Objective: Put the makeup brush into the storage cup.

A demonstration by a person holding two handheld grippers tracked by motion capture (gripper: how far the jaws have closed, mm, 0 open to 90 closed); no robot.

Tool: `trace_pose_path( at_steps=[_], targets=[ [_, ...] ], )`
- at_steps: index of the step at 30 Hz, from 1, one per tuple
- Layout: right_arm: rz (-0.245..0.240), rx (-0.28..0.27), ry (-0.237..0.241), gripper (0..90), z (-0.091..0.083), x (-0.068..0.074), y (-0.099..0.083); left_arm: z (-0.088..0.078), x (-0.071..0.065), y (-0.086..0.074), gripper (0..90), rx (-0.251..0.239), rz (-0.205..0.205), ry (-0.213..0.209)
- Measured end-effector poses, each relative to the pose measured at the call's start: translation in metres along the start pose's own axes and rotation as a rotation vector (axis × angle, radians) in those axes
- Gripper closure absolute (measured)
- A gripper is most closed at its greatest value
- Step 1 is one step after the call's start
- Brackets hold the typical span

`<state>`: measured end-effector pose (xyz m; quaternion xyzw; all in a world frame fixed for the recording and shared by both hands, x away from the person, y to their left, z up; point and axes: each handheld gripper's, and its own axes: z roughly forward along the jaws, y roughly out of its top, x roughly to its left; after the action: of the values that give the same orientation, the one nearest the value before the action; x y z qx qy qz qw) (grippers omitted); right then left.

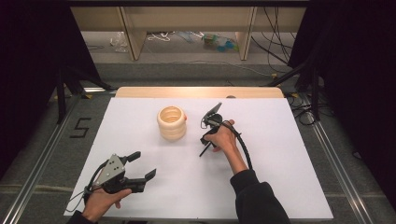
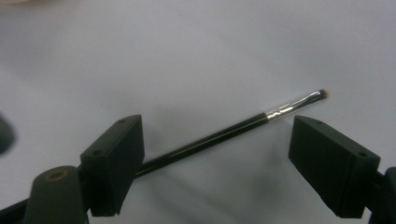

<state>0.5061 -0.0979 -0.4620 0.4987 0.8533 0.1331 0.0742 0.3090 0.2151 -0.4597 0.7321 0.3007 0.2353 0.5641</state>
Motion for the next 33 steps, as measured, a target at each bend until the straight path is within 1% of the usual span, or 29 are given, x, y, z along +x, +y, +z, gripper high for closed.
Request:
trace_pose_path(
  at_steps=[3,6,7,8,9,13,14,15,18,19,21,22,23,24,25,29,30,33],
  targets=[
    [-0.005,0.000,-0.002,19.5,0.0017,-0.0012,0.0004,-0.0001,-0.0001,0.0001,16.2,0.000,0.000,-0.001],
    [0.002,0.009,-0.008,19.4,0.0039,-0.0022,0.0006,-0.0001,0.0002,-0.0002,16.2,0.004,0.001,-0.001],
    [0.014,0.000,-0.006,19.1,0.0056,-0.0017,-0.0001,-0.0001,0.0002,-0.0002,16.2,0.005,0.000,0.000],
    [0.015,0.002,-0.006,19.0,0.0054,-0.0016,0.0002,0.0000,0.0003,-0.0003,16.2,0.003,-0.002,0.000],
    [-0.003,0.008,-0.013,18.4,0.0052,-0.0023,0.0008,0.0001,0.0004,-0.0003,16.2,0.003,-0.001,0.000],
    [0.004,0.021,-0.007,18.2,0.0052,-0.0015,0.0011,0.0001,0.0001,-0.0003,16.2,0.005,0.000,0.000],
    [0.000,0.022,-0.006,18.3,0.0051,-0.0021,0.0013,0.0002,0.0007,-0.0002,16.2,0.005,0.011,-0.001],
    [-0.009,0.024,-0.008,18.3,0.0051,-0.0029,0.0018,0.0009,0.0002,-0.0007,16.2,-0.002,-0.002,-0.006],
    [-0.003,0.019,-0.008,18.7,0.0063,-0.0021,0.0028,0.0009,0.0003,-0.0008,16.2,-0.001,0.000,-0.006],
    [0.000,0.026,-0.005,18.8,0.0063,-0.0019,0.0034,0.0009,0.0004,-0.0008,16.2,-0.001,0.000,-0.006],
    [-0.018,0.043,-0.005,19.3,0.0054,-0.0031,0.0048,0.0004,0.0004,-0.0006,16.2,0.003,0.001,-0.003],
    [-0.023,0.034,-0.006,19.7,0.0064,-0.0034,0.0049,0.0000,0.0003,-0.0005,16.3,0.007,0.001,-0.001],
    [-0.013,0.045,0.002,20.1,0.0060,-0.0028,0.0053,0.0001,0.0002,-0.0005,16.2,0.006,0.001,-0.002],
    [-0.014,0.048,0.005,20.7,0.0058,-0.0031,0.0056,0.0001,0.0002,-0.0005,16.2,0.006,0.001,-0.002],
    [-0.027,0.055,-0.001,21.1,0.0050,-0.0042,0.0064,0.0000,0.0001,-0.0005,16.3,0.006,0.001,-0.002],
    [-0.033,0.064,-0.002,23.7,0.0052,-0.0044,0.0079,0.0001,0.0000,-0.0005,16.3,0.007,0.002,-0.003],
    [-0.044,0.061,0.000,24.4,0.0051,-0.0054,0.0076,0.0001,-0.0001,-0.0006,16.3,0.008,0.000,-0.003],
    [-0.047,0.078,0.007,26.3,0.0038,-0.0060,0.0084,0.0001,-0.0003,-0.0007,16.3,0.008,0.000,-0.004]
  ],
)
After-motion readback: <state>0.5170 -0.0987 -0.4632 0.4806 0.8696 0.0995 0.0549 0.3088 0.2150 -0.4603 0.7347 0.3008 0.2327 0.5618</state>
